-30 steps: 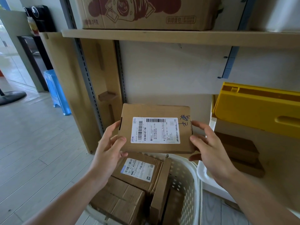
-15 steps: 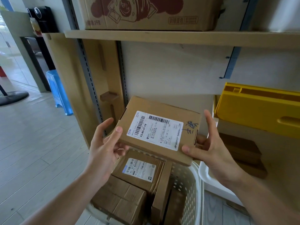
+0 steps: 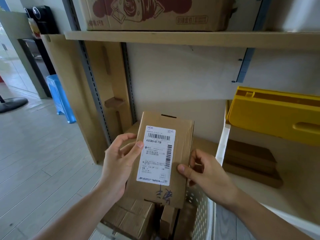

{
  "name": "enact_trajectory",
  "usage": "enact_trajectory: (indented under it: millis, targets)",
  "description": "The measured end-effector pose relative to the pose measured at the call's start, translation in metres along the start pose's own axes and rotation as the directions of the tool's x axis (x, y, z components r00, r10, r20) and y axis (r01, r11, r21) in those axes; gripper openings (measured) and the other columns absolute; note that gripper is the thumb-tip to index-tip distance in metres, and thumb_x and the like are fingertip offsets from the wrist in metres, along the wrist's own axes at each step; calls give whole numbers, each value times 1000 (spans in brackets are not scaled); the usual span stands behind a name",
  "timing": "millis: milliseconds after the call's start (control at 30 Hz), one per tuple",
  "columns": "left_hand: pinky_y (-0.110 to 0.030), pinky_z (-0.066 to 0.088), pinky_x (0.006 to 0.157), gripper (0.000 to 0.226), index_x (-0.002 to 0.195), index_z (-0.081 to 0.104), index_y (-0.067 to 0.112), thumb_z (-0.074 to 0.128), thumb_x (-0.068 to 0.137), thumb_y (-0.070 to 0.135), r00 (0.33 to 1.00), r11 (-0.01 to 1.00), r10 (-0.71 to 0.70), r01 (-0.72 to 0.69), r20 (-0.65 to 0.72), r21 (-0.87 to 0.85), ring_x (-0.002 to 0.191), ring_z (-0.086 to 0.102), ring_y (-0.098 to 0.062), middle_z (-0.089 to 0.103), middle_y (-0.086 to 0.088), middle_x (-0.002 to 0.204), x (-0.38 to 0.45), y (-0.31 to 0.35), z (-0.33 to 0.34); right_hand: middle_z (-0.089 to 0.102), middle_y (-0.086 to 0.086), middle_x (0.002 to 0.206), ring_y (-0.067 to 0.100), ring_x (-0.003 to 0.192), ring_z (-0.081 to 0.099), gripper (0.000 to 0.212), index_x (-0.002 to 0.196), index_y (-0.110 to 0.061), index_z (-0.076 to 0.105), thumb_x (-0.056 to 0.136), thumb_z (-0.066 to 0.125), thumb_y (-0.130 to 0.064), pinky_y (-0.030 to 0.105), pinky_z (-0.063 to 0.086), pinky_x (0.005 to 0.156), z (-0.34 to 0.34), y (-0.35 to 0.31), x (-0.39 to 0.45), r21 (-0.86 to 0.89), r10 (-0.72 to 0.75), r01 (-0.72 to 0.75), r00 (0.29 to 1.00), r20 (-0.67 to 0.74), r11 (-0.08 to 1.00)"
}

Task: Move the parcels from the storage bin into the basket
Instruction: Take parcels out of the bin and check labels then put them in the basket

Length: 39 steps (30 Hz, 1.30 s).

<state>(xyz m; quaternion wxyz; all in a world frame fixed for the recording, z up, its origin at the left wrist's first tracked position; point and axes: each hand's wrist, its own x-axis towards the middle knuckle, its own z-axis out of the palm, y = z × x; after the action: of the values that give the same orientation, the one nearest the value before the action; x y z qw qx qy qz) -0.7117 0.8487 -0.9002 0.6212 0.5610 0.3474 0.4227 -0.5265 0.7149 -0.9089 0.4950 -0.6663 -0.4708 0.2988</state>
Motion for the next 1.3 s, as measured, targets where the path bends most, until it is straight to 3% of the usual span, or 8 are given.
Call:
enact_trajectory:
  millis: [233, 500, 600, 800, 1000, 1100, 1233, 1300]
  targets:
    - [-40, 58, 82, 42, 119, 64, 20, 69, 79, 30, 998, 997, 43, -46, 38, 66, 101, 74, -19, 79, 0, 104, 1, -3, 0, 69, 16, 87, 45, 83, 64, 31, 78, -12, 46, 90, 73, -22, 40, 55, 60, -7, -3, 2, 72, 34, -29, 997, -69, 997]
    - [-38, 59, 86, 36, 121, 65, 34, 64, 93, 11, 992, 984, 63, -80, 111, 156, 102, 73, -12, 78, 7, 105, 0, -10, 3, 73, 2, 102, 11, 90, 73, 32, 87, -1, 43, 93, 68, -20, 35, 63, 67, -11, -4, -2, 82, 118, -114, 992, -44, 990]
    - [-33, 60, 86, 40, 123, 62, 38, 60, 96, 9, 979, 974, 58, -98, 194, 205, 103, 72, -8, 77, 9, 106, -2, -12, 4, 73, 12, 103, 15, 89, 75, 34, 93, 4, 44, 93, 69, -20, 33, 61, 62, -12, -4, -2, 117, 131, -123, 989, -61, 985]
    - [-37, 61, 85, 46, 129, 54, 47, 61, 92, 20, 969, 975, 23, -75, 244, 208, 104, 72, -14, 78, 6, 105, -2, -15, 5, 66, -11, 66, 6, 73, 71, 37, 78, -11, 33, 97, 64, -18, 24, 51, 52, -17, -3, -3, 142, 122, -108, 988, -96, 984]
    - [-23, 59, 72, 47, 131, 49, 45, 62, 96, 17, 964, 939, 116, -185, 238, 291, 92, 73, -12, 76, 10, 96, -2, -15, 11, 73, 3, 98, 19, 74, 76, 30, 87, -11, 47, 91, 73, -25, 30, 58, 55, -18, 5, -4, -38, 189, -196, 973, -132, 980]
    - [-47, 52, 61, 47, 135, 53, 44, 66, 96, 22, 959, 893, 130, -223, 250, 391, 79, 64, -38, 71, -2, 88, -2, -21, 12, 67, 4, 111, 22, 75, 75, 25, 107, -17, 54, 91, 73, -21, 34, 63, 59, -15, 5, -7, -97, 266, -270, 963, -47, 958]
    - [-38, 46, 60, 49, 140, 55, 38, 68, 94, 28, 964, 824, 51, -188, 259, 535, 69, 60, -29, 65, -5, 87, 0, -38, 19, 71, 3, 107, 26, 86, 76, 33, 127, -23, 56, 97, 65, -34, 45, 63, 77, -9, 11, -9, -196, 380, -351, 915, 139, 916]
    - [-45, 51, 61, 51, 141, 55, 39, 67, 92, 29, 958, 785, 27, -197, 285, 587, 74, 63, -30, 67, -6, 86, 1, -47, 24, 72, -1, 109, 26, 93, 75, 27, 126, -28, 60, 101, 56, -39, 47, 63, 81, -6, 14, -8, -175, 450, -421, 871, 198, 890]
